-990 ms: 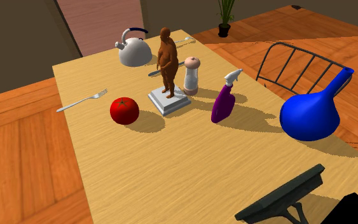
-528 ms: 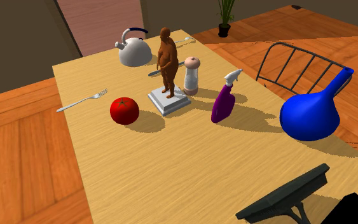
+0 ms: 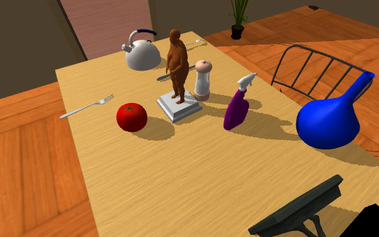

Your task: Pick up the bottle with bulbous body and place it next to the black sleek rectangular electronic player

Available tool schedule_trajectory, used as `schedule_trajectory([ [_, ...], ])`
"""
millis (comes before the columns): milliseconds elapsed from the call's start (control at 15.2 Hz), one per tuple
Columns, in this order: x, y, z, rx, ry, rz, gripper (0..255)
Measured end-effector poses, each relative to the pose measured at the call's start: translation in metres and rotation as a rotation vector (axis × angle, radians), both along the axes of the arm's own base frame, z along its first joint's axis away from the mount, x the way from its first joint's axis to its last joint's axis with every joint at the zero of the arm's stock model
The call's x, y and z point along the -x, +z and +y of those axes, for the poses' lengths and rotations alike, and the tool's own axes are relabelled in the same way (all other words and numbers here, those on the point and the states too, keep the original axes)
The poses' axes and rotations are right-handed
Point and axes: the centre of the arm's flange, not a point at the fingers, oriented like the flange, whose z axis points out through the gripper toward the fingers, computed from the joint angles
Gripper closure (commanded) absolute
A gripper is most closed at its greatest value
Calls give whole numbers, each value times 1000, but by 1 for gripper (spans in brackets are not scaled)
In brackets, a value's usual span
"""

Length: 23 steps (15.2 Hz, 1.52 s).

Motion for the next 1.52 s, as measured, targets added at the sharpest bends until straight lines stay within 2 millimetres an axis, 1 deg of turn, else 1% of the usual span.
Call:
schedule_trajectory([
  [660, 1, -53, 2, 0, 0, 0, 255],
  [1056, 1, -84, 0, 0, 0, 0, 255],
  [1452, 1, -87, 0, 0, 0, 0, 255],
  [1518, 1, -87, 0, 0, 0, 0, 0],
])
